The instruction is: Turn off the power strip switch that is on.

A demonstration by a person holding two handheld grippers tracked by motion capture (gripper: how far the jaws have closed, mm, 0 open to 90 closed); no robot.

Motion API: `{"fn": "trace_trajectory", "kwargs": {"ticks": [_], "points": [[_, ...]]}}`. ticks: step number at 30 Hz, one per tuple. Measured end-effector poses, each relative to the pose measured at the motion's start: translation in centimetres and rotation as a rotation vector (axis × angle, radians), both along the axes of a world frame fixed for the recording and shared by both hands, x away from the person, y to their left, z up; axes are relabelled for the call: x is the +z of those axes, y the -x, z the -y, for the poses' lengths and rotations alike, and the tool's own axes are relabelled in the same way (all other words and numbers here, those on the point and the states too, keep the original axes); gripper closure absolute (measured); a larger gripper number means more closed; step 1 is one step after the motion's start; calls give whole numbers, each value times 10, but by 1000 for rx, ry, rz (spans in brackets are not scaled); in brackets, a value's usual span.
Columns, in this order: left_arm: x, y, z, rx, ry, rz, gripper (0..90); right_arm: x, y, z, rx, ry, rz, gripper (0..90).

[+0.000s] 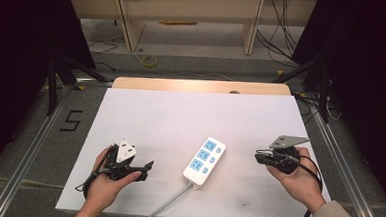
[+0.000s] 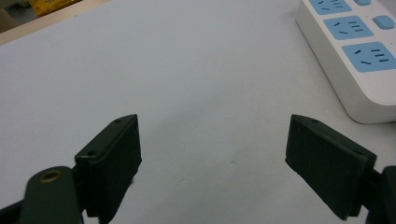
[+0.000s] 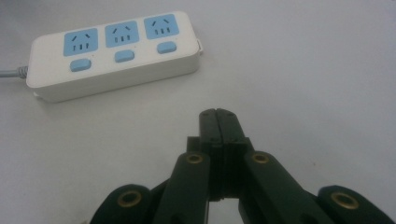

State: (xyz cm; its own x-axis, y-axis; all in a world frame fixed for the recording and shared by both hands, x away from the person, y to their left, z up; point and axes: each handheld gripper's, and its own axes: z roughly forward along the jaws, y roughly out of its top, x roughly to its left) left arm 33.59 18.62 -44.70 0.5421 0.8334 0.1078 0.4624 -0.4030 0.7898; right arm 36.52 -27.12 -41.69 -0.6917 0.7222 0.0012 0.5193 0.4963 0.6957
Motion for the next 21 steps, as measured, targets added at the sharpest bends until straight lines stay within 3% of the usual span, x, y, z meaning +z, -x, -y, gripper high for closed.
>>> {"fn": "trace_trajectory", "kwargs": {"ticks": [11, 21], "points": [[0, 0, 0, -1, 1, -3, 179, -5, 5, 14, -16, -24, 5, 900], [-1, 0, 1, -2, 1, -5, 179, -5, 6, 13, -13, -43, 16, 900]]}}
